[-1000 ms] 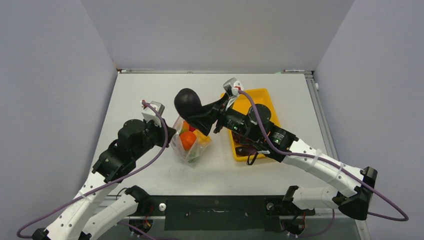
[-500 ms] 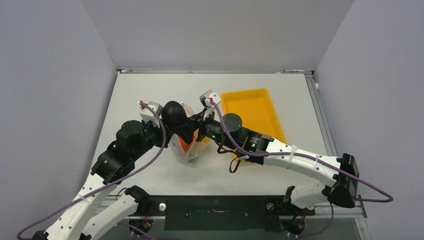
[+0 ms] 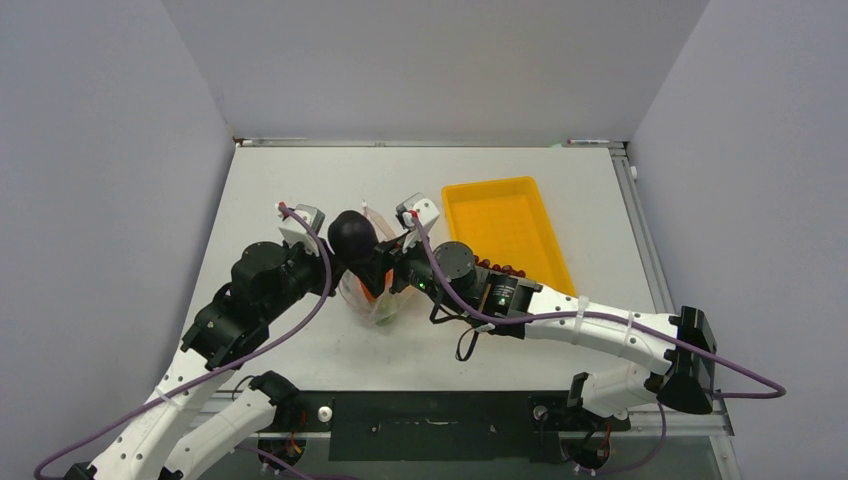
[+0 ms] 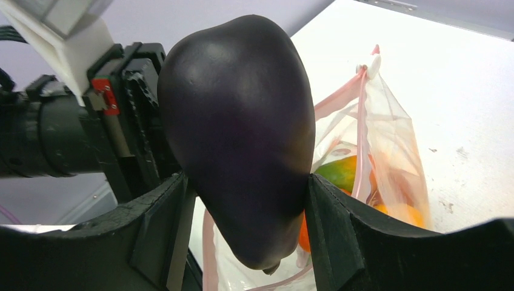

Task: Place the food in the zip-top bag and seal the zipper
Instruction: Place the fake vegetable in the zipper food storage bag.

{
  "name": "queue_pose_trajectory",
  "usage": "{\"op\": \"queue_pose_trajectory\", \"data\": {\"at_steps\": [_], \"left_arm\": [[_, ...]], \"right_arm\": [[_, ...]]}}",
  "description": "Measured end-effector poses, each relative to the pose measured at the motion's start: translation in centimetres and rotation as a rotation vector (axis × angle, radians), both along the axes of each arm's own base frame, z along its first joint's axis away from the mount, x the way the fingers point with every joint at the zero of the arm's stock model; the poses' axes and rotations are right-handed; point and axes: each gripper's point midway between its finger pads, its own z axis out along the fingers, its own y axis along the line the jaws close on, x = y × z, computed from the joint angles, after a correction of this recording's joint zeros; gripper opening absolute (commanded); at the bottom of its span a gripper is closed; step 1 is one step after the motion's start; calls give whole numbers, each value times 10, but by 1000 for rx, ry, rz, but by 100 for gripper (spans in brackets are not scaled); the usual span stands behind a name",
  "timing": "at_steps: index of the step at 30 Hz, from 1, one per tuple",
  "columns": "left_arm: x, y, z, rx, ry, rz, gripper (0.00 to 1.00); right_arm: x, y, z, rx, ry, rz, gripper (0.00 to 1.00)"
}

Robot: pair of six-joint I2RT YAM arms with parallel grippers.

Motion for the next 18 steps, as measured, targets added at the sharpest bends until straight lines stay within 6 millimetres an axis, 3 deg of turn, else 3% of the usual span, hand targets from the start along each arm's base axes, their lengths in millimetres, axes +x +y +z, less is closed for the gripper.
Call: {"op": "queue_pose_trajectory", "data": {"at_steps": [13, 18], "left_arm": [[2, 1, -1, 3, 4, 7, 0], [3, 1, -3, 6, 10, 10, 0]], "right_arm": [[2, -13, -38, -126, -11, -73, 25], [3, -20, -52, -168, -15, -94, 40]]}}
